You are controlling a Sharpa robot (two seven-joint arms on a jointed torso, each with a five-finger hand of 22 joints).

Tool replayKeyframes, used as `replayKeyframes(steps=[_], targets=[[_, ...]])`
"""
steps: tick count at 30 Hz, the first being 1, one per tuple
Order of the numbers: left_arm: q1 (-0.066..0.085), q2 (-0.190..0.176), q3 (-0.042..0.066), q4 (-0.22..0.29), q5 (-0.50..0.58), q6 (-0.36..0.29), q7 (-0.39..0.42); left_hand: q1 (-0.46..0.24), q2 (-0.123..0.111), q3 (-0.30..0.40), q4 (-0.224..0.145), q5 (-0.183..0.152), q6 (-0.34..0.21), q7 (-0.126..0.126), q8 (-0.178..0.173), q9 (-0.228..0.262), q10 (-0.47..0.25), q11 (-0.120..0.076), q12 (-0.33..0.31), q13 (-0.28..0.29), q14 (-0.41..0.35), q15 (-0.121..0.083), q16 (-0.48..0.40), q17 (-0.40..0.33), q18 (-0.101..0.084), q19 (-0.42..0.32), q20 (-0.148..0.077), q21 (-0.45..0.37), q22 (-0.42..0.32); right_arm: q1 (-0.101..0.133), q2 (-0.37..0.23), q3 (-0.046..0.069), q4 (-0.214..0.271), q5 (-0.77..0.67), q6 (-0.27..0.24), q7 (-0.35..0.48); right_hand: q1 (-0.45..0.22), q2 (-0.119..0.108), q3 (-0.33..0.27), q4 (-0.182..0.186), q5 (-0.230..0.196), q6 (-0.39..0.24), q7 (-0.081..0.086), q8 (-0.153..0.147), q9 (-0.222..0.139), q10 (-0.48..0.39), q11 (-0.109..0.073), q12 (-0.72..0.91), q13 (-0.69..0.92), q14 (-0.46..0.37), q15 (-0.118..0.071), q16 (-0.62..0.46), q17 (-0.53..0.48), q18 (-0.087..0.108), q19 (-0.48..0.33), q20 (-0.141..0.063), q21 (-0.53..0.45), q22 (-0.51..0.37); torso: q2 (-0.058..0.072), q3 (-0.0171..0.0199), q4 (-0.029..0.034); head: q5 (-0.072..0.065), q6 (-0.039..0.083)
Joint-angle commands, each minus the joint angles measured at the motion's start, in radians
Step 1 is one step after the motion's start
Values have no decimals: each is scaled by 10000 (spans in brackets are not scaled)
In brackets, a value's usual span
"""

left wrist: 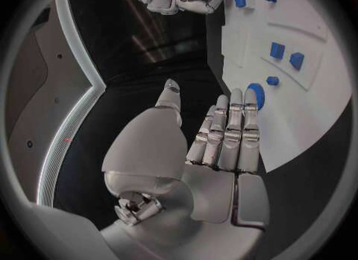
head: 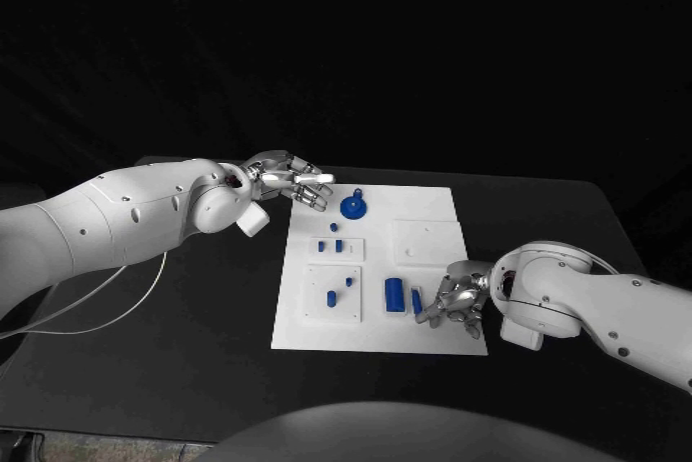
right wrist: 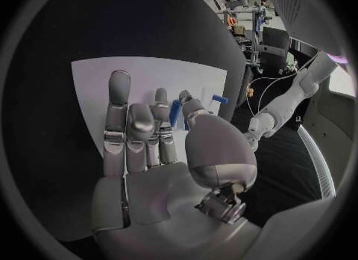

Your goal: Assemble the parts on the task board

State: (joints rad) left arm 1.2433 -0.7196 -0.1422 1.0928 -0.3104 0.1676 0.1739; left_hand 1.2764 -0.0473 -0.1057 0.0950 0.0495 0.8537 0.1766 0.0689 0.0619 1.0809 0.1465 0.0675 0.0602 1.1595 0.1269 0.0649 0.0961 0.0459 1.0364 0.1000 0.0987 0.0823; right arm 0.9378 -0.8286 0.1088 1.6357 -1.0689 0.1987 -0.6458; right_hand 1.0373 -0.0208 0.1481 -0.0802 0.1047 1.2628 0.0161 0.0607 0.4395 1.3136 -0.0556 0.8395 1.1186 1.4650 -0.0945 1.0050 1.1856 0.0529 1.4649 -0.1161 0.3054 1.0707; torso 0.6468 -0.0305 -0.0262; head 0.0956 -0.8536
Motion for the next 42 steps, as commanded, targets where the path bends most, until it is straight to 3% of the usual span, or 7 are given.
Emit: replayKeyframes(steps=[1,10,12,14,28,36,42], targets=[[-6,25,3,10,-24,151,52,8,67,-38,-27,-12,-52,7,-50,-9,-71,21,-25,10,-78,-16,-18,-5,26,14,73,-64,-17,-25,18,-2,14,-104,400,134,96,49,10,-75,9,4,-80,33,-8,42,3,41,3,42,-12,28,-11,-120,347,-28,11,-3,4,2,4,-16,9],[-9,38,1,6,-25,153,56,8,67,-38,-27,-12,-52,7,-50,-9,-71,21,-25,10,-78,-16,-18,-5,26,14,73,-64,-17,-37,43,-2,-102,-150,233,106,-221,412,-21,192,-1,-22,-73,30,1,53,6,51,11,43,-11,41,-7,-117,354,-30,16,-1,7,-1,5,-17,9],[-9,39,1,6,-25,153,54,8,67,-38,-27,-12,-52,7,-50,-9,-71,21,-25,10,-78,-16,-18,-5,26,14,73,-64,-17,-38,45,-2,-147,-161,200,95,-197,506,116,168,-407,-40,-78,31,7,53,-1,53,14,40,-17,36,-11,-117,352,-32,17,-1,7,0,8,-15,6],[-9,39,0,6,-25,154,53,8,67,-38,-27,-12,-52,7,-50,-9,-71,21,-25,10,-78,-16,-18,-5,26,14,73,-64,-17,-38,52,-2,-194,-168,171,90,-501,74,1345,337,-564,-2,-98,42,-107,74,-33,-7,24,17,-59,30,25,-196,335,-98,5,-9,3,2,9,20,2],[-10,34,-2,8,-31,71,117,37,89,-41,-55,-11,-21,3,-47,-7,-57,17,-21,11,-64,-21,-14,-1,24,18,71,-64,-16,-38,235,-3,-380,-275,-32,87,-545,417,1599,274,-565,-8,-96,44,-111,113,-33,-25,73,39,-60,7,45,-186,365,-99,14,-9,7,-2,3,70,-50],[-11,29,-2,7,-32,100,94,37,89,-41,-55,-11,-21,3,-47,-7,-57,17,-21,11,-64,-21,-14,-1,24,18,71,-64,-16,-38,288,-4,-495,-172,309,0,-444,292,1445,-66,-566,-17,-107,44,-69,107,-37,-81,102,47,-61,-20,61,-192,352,-100,6,-17,0,-6,3,70,-59],[-11,33,-2,5,-36,126,78,37,89,-41,-55,-11,-21,3,-47,-7,-57,17,-21,11,-64,-21,-14,-1,24,18,71,-64,-16,-38,362,-5,-648,-67,711,-84,239,130,1193,-784,-321,-18,-121,35,7,66,-22,-71,99,55,-29,-45,25,-155,341,-48,-14,-21,9,-2,6,70,-55]])
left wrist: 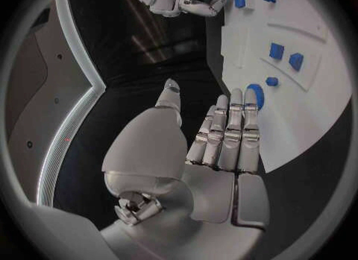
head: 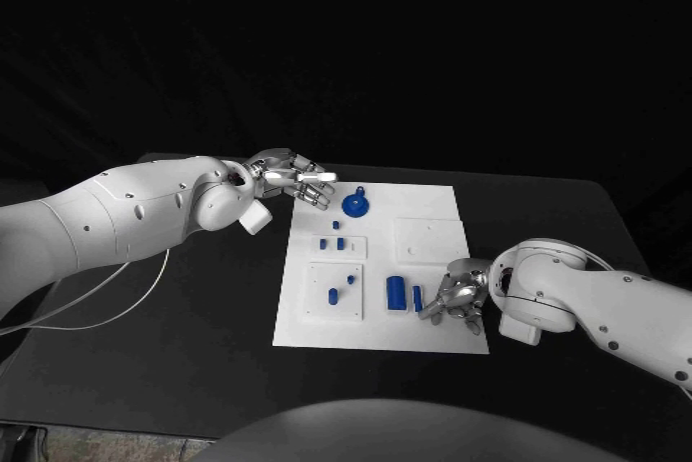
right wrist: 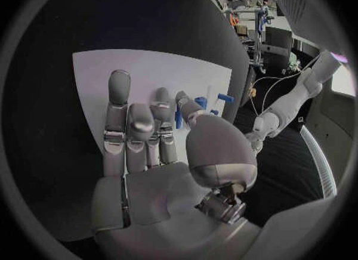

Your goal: Assemble the parts on the task board

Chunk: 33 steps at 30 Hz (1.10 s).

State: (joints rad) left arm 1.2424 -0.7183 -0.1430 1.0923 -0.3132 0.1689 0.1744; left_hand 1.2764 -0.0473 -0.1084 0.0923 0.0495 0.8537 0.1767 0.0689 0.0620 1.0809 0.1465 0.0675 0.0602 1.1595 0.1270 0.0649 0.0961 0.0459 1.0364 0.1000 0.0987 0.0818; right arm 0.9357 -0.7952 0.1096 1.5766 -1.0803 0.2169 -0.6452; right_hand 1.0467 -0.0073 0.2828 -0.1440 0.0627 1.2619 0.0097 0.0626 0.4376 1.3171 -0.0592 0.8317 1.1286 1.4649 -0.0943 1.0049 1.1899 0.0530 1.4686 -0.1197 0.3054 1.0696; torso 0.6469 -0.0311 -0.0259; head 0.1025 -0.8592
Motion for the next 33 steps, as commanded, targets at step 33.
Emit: replayKeyframes(steps=[33], targets=[[26,-28,19,76,550,-804,878,522,631,-83,-714,12,1078,-240,129,53,499,-238,52,16,71,-134,-31,128,40,109,22,26,19,638,-403,641,-1452,1931,-958,4137,1213,-259,-1870,456,1252,-757,280,12,-587,-796,210,-1123,-1107,-418,3,-2572,-1640,-44,136,40,-980,-966,-98,2,-18,-435,994]])
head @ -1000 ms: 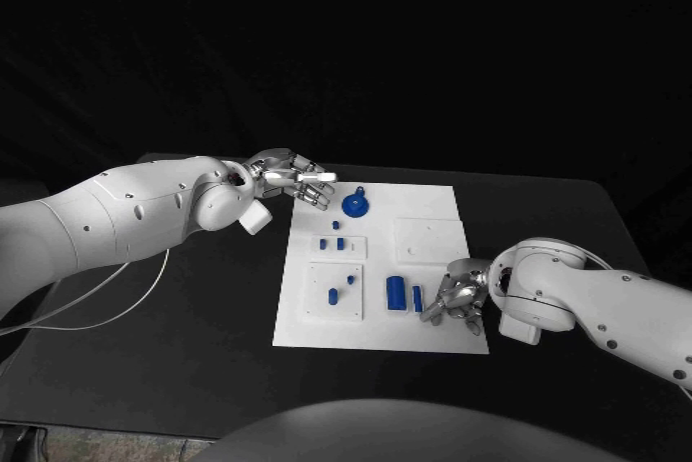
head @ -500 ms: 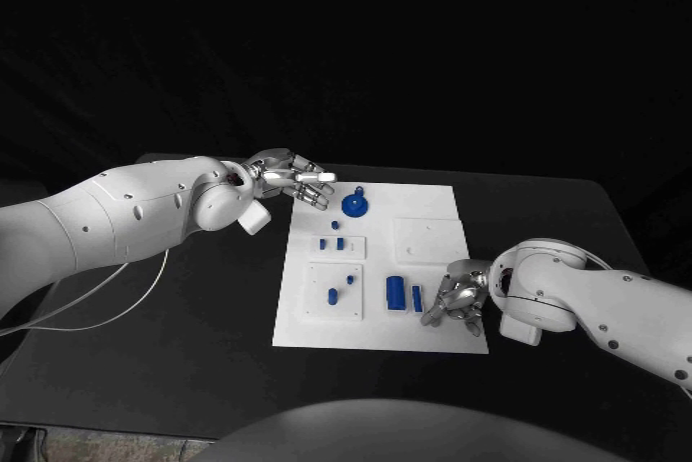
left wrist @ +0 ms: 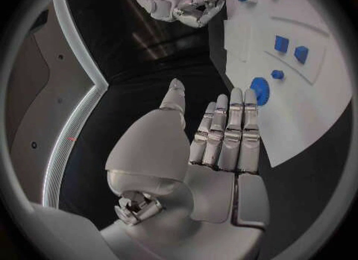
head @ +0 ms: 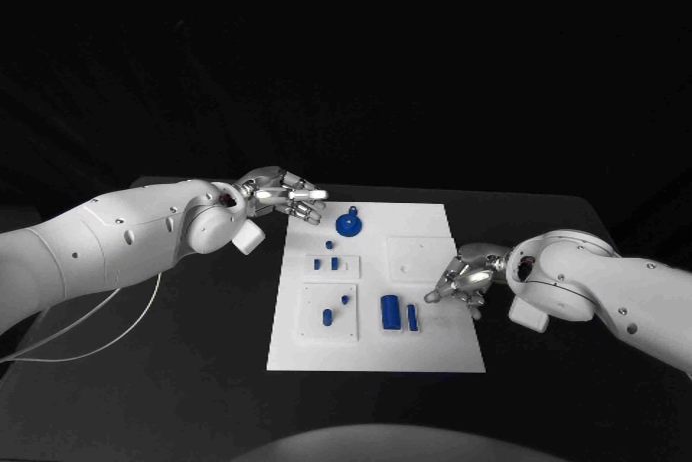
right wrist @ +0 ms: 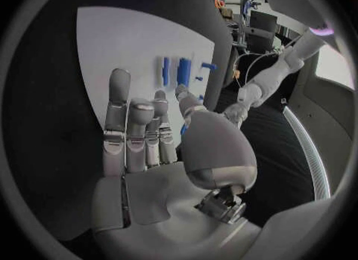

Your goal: Assemble the parts on the task board

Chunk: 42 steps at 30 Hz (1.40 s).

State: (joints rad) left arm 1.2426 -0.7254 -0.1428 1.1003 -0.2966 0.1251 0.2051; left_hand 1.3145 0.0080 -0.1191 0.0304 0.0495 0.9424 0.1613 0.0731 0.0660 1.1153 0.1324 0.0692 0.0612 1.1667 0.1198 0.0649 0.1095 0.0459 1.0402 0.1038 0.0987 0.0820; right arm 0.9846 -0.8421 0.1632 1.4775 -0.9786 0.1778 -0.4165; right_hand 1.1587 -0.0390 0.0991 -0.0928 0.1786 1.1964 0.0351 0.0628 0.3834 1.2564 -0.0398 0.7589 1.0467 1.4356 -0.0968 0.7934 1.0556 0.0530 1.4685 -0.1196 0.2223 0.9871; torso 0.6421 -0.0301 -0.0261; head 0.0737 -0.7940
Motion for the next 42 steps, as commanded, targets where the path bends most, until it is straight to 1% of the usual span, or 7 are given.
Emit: replayKeyframes(steps=[1,25,30,31,36,37,42], targets=[[29,71,19,-42,459,-336,615,195,150,10,-132,11,275,-152,82,-1,180,-139,-42,-3,3,-130,-20,-9,51,101,-23,50,26,278,146,170,-775,1058,-720,2142,240,162,-5,-162,228,-232,71,10,-95,-385,76,-814,-652,-333,68,-999,-629,-11,-110,78,-498,-455,-54,-7,-18,-183,413],[120,1718,80,-2421,2215,-2228,1966,-190,50,59,-406,81,-2677,-653,-255,-177,-3953,-291,-214,-134,-4080,177,-141,-586,1467,-1668,1653,-337,-152,854,2430,704,-5774,5272,-3008,7004,485,1023,-176,-1542,365,-3511,564,-95,-3289,-3105,1783,-7034,-9914,-4574,2332,-7338,-9966,1781,-6621,4004,-1542,-9242,-657,192,-45,-338,2062],[33,1994,89,-2681,2236,-2408,2159,-178,32,127,-419,156,-2736,-603,-261,-181,-4240,-275,-227,-147,-4199,200,-153,-594,1666,-1718,1781,-334,-150,643,2626,809,-6001,5419,-3150,7276,405,1057,-245,-1531,446,-3527,694,-80,-3283,-3224,1822,-7040,-9919,-4626,2363,-7346,-9970,1868,-6871,4040,-1557,-9257,-696,250,-24,-220,2188],[51,1909,77,-2603,1961,-1939,1549,-4085,-80,1191,-304,-495,-9424,-1613,-731,-660,-11153,-1324,-692,-612,-11667,-1198,-649,-1095,-459,-10402,-1038,-987,-820,722,2564,785,-5937,4945,-2752,6473,-3215,390,-991,928,-1786,-11964,-351,-628,-3834,-12564,398,-7589,-10467,-14356,968,-7934,-10556,-530,-14685,1196,-2223,-9871,-643,193,-33,-317,2099],[-42,1794,140,-2261,2008,-2267,1624,-5564,-80,1191,-304,-495,-9424,-1613,-731,-660,-11153,-1324,-692,-612,-11667,-1198,-649,-1095,-459,-10402,-1038,-987,-820,719,2467,664,-5595,5186,-3087,6617,-4573,390,-991,928,-1786,-11964,-351,-628,-3834,-12564,398,-7589,-10467,-14356,968,-7934,-10556,-530,-14685,1196,-2223,-9871,-780,237,87,-488,2034],[-95,1728,176,-2066,2035,-2455,1667,-6024,-80,1191,-304,-495,-9424,-1613,-731,-660,-11153,-1324,-692,-612,-11667,-1198,-649,-1095,-459,-10402,-1038,-987,-820,717,2412,595,-5399,5325,-3279,6699,-11587,390,-991,928,-1786,-11964,-351,-628,-3834,-12564,398,-7589,-10467,-14356,968,-7934,-10556,-530,-14685,1196,-2223,-9871,-829,253,130,-550,2011],[-361,1397,358,-1082,2170,-3399,1882,-13145,-80,1191,-304,-495,-9424,-1613,-731,-660,-11153,-1324,-692,-612,-11667,-1198,-649,-1095,-459,-10402,-1038,-987,-820,707,2133,249,-4416,6018,-4243,7114,-11587,390,-991,928,-1786,-11964,-351,-628,-3834,-12564,398,-7589,-10467,-14356,968,-7934,-10556,-530,-14685,1196,-2223,-9871,-977,300,259,-735,1941]])
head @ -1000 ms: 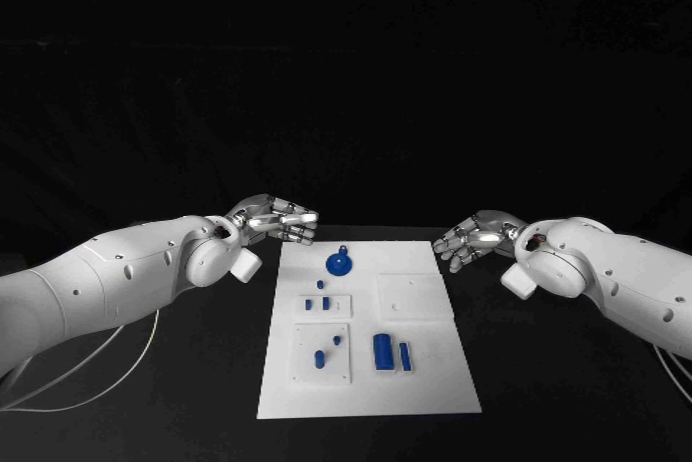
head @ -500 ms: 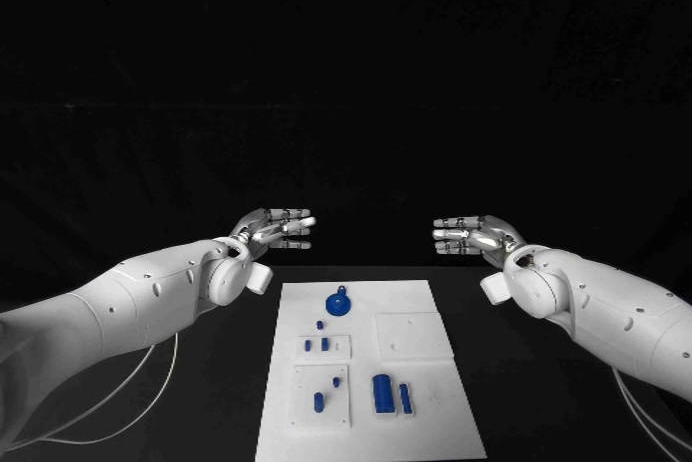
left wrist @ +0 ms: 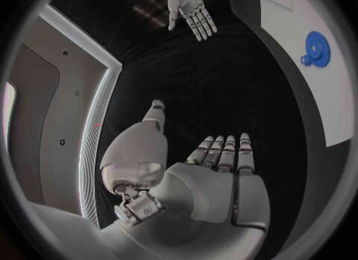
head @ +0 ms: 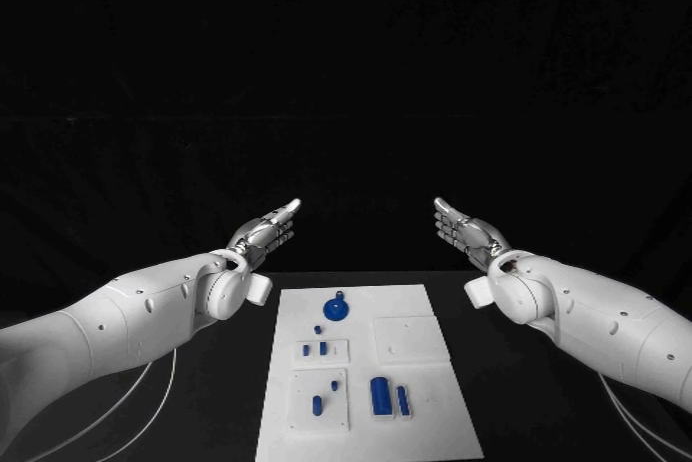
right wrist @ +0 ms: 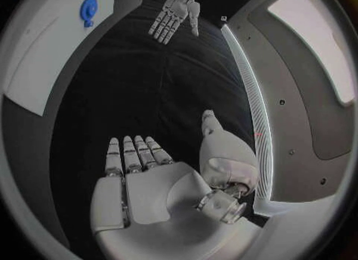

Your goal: Assemble the parts on the task board

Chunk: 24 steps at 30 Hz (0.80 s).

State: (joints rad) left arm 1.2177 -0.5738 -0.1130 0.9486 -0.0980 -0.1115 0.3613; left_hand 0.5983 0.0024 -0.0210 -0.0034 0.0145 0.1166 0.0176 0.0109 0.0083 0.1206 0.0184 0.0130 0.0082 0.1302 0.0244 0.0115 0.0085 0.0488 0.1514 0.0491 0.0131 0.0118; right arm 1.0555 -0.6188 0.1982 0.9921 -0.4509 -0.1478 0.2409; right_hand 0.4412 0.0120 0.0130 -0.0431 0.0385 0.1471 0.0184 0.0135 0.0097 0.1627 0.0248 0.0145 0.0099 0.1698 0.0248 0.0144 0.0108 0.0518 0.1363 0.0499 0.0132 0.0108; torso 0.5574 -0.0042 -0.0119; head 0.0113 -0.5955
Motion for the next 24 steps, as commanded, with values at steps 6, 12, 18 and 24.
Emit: replayKeyframes(steps=[6,12,18,24], targets=[[-634,-767,417,2361,449,-2884,742,-5983,-24,210,34,-145,-1166,-176,-109,-83,-1206,-184,-130,-82,-1302,-244,-115,-85,-488,-1514,-491,-131,-118,-21,-645,-779,2366,2101,-2875,1352,-4412,-120,-130,431,-385,-1471,-184,-135,-97,-1627,-248,-145,-99,-1698,-248,-144,-108,-518,-1363,-499,-132,-108,-132,42,119,-113,-45],[-1171,-1434,784,4343,722,-4789,1177,-5983,-24,210,34,-145,-1166,-176,-109,-83,-1206,-184,-130,-82,-1302,-244,-115,-85,-488,-1514,-491,-131,-118,-40,-1184,-1450,4270,3444,-4742,2155,-4412,-120,-130,431,-385,-1471,-184,-135,-97,-1627,-248,-145,-99,-1698,-248,-144,-108,-518,-1363,-499,-132,-108,-132,42,119,-113,-45],[-1537,-1888,1034,5695,908,-6087,1473,-5983,-24,210,34,-145,-1166,-176,-109,-83,-1206,-184,-130,-82,-1302,-244,-115,-85,-488,-1514,-491,-131,-118,-51,-1516,-1863,5442,4271,-5891,2649,-4412,-120,-130,431,-385,-1471,-184,-135,-97,-1627,-248,-145,-99,-1698,-248,-144,-108,-518,-1363,-499,-132,-108,-132,42,119,-113,-45],[-1669,-2053,1124,6184,976,-6557,1581,-5983,-24,210,34,-145,-1166,-176,-109,-83,-1206,-184,-130,-82,-1302,-244,-115,-85,-488,-1514,-491,-131,-118,-55,-1612,-1982,5778,4508,-6221,2791,-4412,-120,-130,431,-385,-1471,-184,-135,-97,-1627,-248,-145,-99,-1698,-248,-144,-108,-518,-1363,-499,-132,-108,-132,42,119,-113,-45]])
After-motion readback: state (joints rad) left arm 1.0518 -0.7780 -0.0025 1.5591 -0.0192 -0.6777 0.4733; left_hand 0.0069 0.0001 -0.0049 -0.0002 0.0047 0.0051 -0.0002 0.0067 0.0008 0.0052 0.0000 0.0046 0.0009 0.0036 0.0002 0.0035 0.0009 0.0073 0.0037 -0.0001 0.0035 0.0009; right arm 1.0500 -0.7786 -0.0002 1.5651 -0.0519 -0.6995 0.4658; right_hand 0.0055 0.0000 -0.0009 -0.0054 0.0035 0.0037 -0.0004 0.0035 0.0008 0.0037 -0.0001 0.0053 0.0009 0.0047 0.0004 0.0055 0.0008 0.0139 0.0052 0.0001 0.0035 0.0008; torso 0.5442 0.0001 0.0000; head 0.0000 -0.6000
